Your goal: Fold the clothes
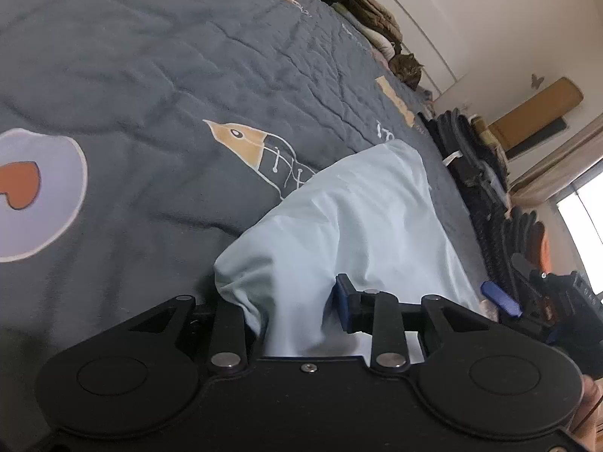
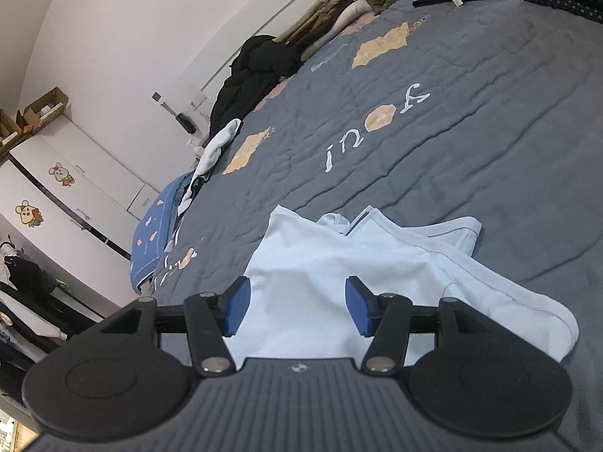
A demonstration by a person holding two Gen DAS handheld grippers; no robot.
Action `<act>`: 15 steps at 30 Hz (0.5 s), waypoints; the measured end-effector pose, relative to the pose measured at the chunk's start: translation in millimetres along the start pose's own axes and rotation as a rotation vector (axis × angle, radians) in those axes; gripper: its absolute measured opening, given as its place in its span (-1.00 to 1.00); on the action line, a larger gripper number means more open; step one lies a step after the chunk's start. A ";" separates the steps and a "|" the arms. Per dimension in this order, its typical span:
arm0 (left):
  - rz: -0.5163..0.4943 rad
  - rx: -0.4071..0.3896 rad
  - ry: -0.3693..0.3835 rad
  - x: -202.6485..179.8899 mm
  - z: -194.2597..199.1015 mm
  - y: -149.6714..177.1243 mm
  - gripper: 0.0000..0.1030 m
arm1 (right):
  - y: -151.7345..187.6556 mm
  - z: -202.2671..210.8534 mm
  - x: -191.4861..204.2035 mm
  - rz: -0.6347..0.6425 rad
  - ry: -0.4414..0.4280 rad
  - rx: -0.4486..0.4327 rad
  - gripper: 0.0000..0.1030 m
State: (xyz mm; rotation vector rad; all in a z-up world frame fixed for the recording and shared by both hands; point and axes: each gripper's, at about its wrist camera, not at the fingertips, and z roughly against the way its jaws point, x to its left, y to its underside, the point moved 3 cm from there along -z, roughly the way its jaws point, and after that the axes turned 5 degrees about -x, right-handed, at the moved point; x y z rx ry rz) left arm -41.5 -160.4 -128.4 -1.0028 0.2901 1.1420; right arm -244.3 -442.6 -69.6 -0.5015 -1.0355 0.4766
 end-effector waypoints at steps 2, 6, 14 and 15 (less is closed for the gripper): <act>-0.040 -0.001 0.006 -5.5 -0.5 -1.4 -0.70 | 0.1 -1.5 2.1 0.002 -0.004 0.002 0.07; -0.150 0.015 0.000 -16.0 -2.3 -32.1 -0.77 | 0.3 -2.8 5.6 0.002 -0.013 -0.001 0.07; -0.376 0.052 -0.024 -37.0 -8.6 -103.9 -0.80 | -0.7 -2.8 6.3 -0.026 -0.022 -0.019 0.08; -0.396 0.053 -0.034 -39.6 -14.5 -115.2 -0.80 | -0.9 -2.9 6.4 -0.025 -0.024 -0.021 0.08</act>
